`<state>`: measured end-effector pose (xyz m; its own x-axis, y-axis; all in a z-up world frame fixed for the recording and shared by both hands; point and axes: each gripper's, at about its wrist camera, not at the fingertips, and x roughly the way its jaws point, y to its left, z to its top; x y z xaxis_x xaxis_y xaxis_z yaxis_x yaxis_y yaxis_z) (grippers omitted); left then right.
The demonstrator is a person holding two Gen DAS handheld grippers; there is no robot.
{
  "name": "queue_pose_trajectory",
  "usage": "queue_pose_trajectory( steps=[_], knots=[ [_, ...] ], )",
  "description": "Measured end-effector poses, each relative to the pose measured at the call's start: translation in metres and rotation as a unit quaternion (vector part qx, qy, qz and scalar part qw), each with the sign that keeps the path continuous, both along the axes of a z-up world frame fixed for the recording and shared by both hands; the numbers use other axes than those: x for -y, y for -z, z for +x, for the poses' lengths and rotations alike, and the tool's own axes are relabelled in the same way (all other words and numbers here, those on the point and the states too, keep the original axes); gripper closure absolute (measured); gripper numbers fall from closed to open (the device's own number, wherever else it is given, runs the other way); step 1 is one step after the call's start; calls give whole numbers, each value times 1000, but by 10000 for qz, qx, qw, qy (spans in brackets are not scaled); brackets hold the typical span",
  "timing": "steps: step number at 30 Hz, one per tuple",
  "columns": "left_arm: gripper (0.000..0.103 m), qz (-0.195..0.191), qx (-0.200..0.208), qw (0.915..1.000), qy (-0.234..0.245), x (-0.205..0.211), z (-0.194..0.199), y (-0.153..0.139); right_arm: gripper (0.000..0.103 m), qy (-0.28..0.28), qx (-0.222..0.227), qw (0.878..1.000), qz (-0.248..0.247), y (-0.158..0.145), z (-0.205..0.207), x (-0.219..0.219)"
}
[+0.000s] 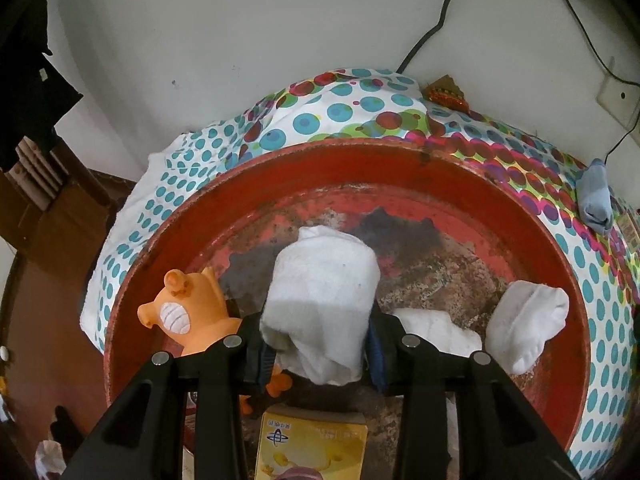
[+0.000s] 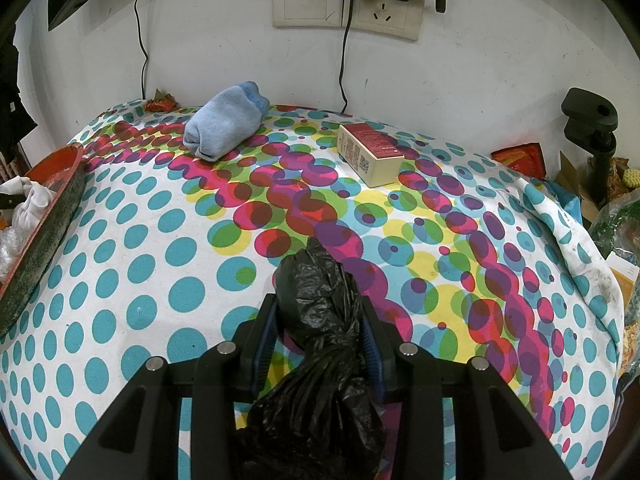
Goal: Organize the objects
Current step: 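Lower the white sock into the red tray and open the left gripper, then carry the black plastic bag into the red tray and open the right gripper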
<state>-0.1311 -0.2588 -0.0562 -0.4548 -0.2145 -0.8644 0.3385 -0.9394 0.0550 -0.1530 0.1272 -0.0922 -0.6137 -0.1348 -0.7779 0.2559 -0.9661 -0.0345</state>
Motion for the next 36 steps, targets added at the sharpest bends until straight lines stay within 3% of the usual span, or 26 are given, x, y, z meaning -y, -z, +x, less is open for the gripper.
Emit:
queue_pose_trajectory(
  steps=[18,25,29,36],
  knots=[
    [35,-247,-392,9981,397,-21,26,-27,63,1,-28,10000,72,-1,1,3],
    [22,-579,-774,9940,511,-39,69,-46,63,-1,-39,9999,103,-1,1,5],
    [15,-662,-899,9931,355,-38,101,-47,65,-3,-64,9998,164,-1,1,6],
    [13,-719,-1048,9919,-44,-27,148,-38,65,-14,-61,9999,157,-1,2,4]
  ],
)
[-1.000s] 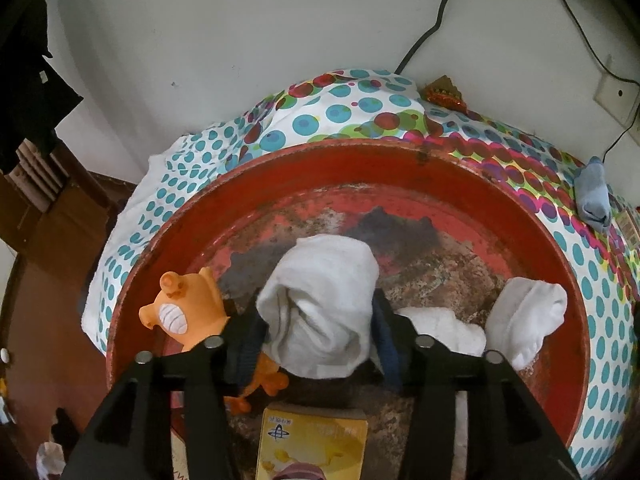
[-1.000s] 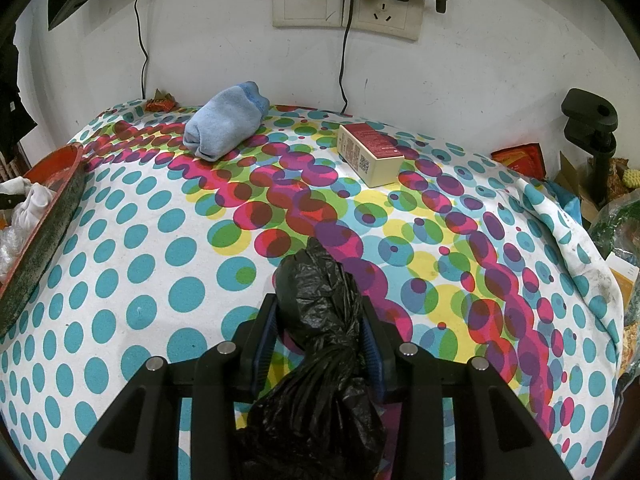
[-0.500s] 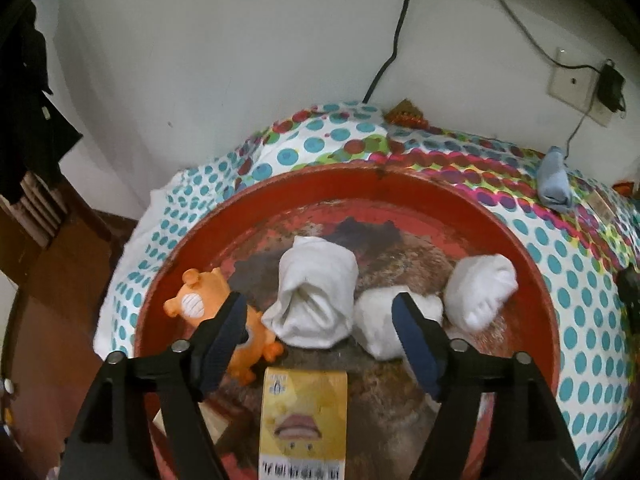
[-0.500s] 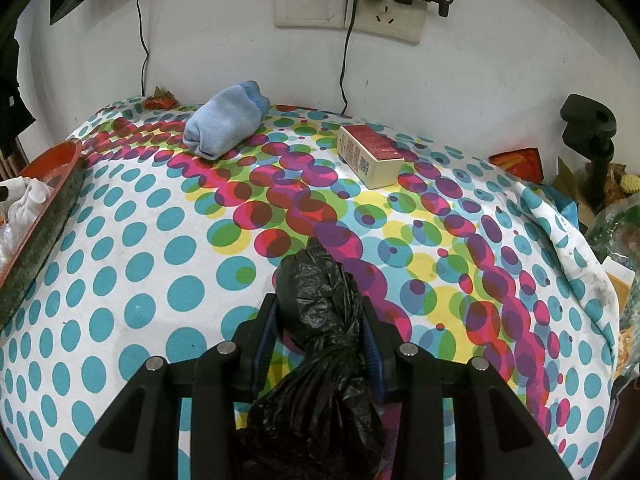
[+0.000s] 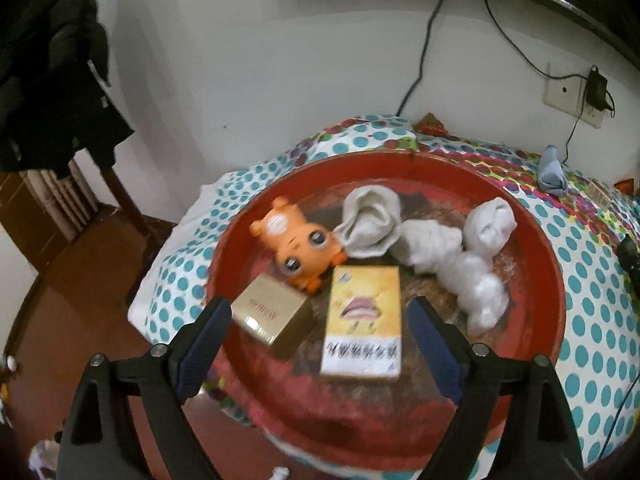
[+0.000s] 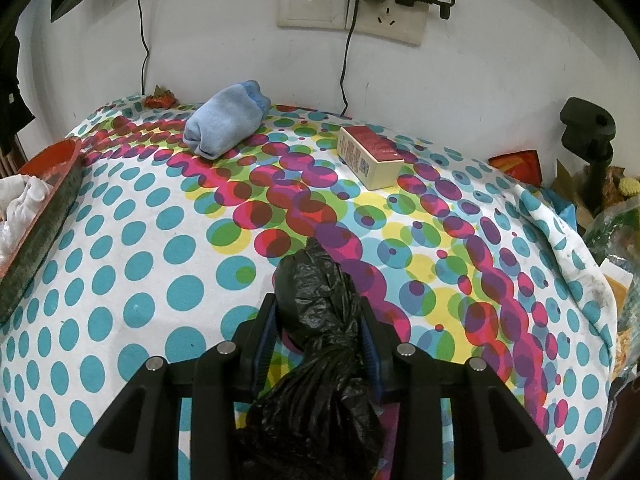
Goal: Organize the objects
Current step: 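Carry the black plastic bag into the red tray and open the right gripper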
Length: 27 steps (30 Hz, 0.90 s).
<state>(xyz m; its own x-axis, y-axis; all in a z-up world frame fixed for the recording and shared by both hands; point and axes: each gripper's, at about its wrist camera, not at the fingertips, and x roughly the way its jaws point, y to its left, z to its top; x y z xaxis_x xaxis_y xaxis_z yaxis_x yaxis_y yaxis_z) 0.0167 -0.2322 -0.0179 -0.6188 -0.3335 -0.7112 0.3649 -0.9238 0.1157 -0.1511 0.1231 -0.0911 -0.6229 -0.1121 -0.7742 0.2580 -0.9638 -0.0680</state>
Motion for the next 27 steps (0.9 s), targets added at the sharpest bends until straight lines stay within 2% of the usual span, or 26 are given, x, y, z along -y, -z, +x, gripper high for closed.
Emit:
queue_pose_trajectory(
  steps=[3,6,9,15,21,27],
  knots=[
    [10,183,-125,9997,-64,5,16,4,65,2,-45,9999,108,0,0,1],
    [10,100,-149,9998,-98,4,24,10,65,173,-10,9998,46,-1,0,-4],
    [10,80,-132,9999,48,1,24,14,73,369,73,9993,-53,-2,1,-9],
    [7,102,-271,9991,320,-3,28,10,74,409,59,9991,14,-10,11,-15],
    [6,141,-275,9993,222,4,29,9,74,195,-46,9997,-148,-32,16,-9],
    [6,235,-287,9993,106,10,32,8,74,-264,30,9986,-463,-51,15,20]
  ],
)
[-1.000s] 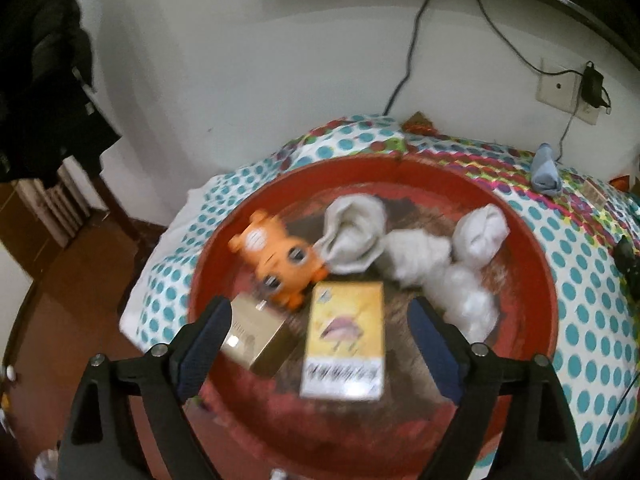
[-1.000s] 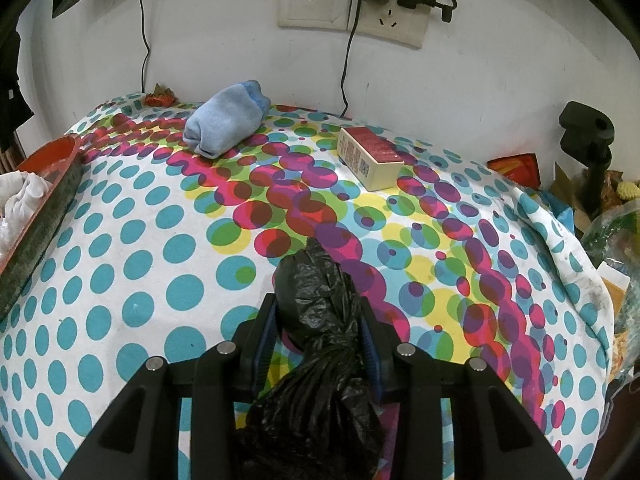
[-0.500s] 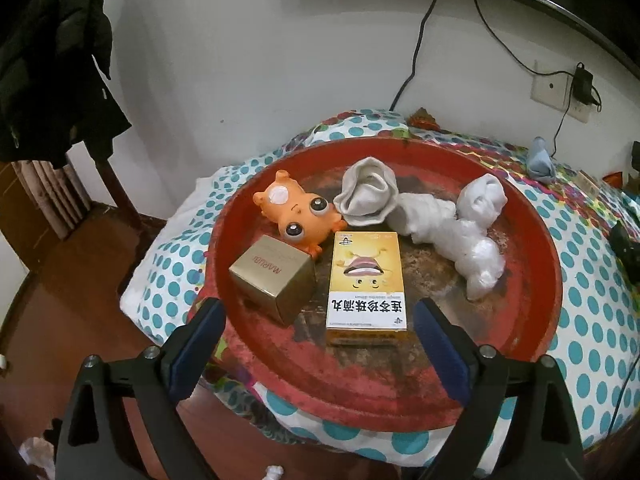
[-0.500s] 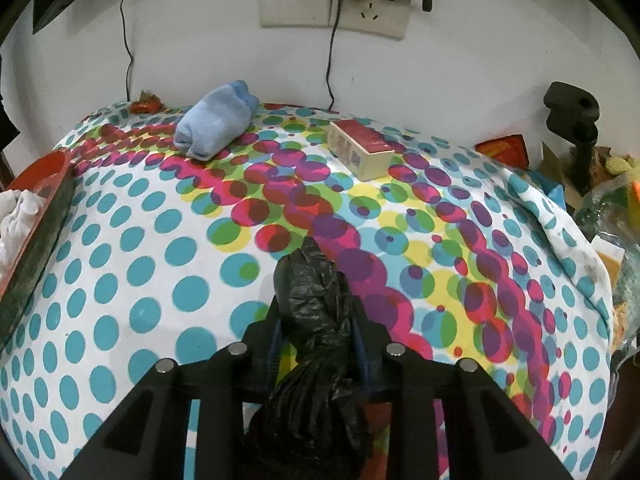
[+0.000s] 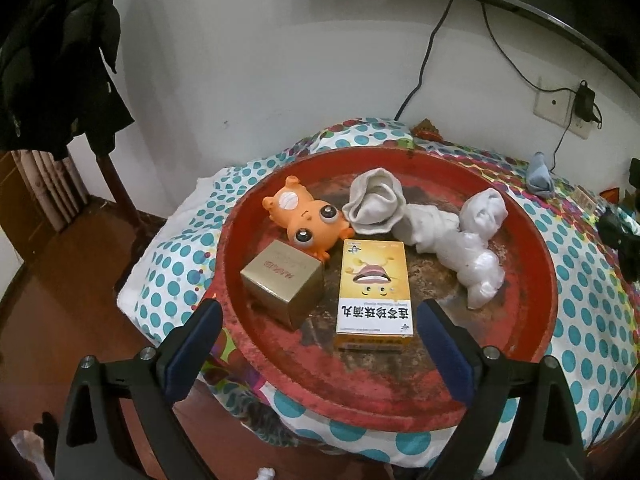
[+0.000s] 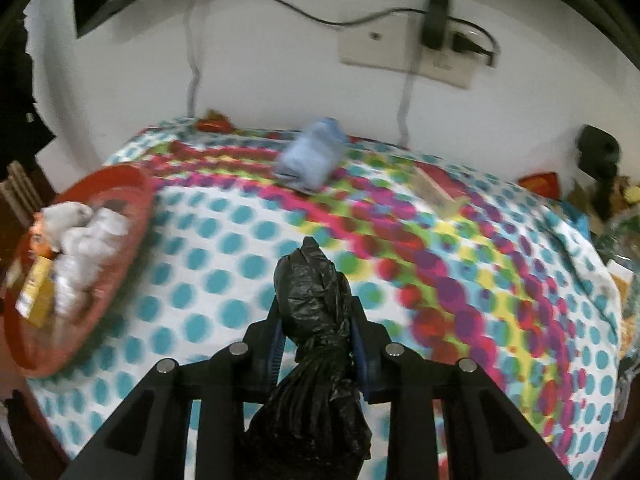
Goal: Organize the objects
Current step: 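Carry the black plastic bag into the red tray and open the right gripper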
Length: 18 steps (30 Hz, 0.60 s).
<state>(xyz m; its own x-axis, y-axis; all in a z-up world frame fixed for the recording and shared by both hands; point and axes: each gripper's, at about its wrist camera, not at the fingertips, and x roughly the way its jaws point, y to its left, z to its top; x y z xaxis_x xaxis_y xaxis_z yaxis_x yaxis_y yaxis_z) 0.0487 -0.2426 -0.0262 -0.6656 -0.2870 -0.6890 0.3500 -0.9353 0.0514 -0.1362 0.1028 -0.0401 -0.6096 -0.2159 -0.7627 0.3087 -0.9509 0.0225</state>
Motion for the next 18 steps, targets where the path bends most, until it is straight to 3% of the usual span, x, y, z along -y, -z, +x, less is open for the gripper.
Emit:
queue_pose_trajectory(
  steps=[7,18],
  knots=[
    [6,-100,44,9999,-47,2,0,1,74,-719,-128,9973,-82,-23,10,57],
    [4,-71,35,9998,-158,8,1,-1,74,-1442,-9,9893,-237,-31,24,133]
  ],
)
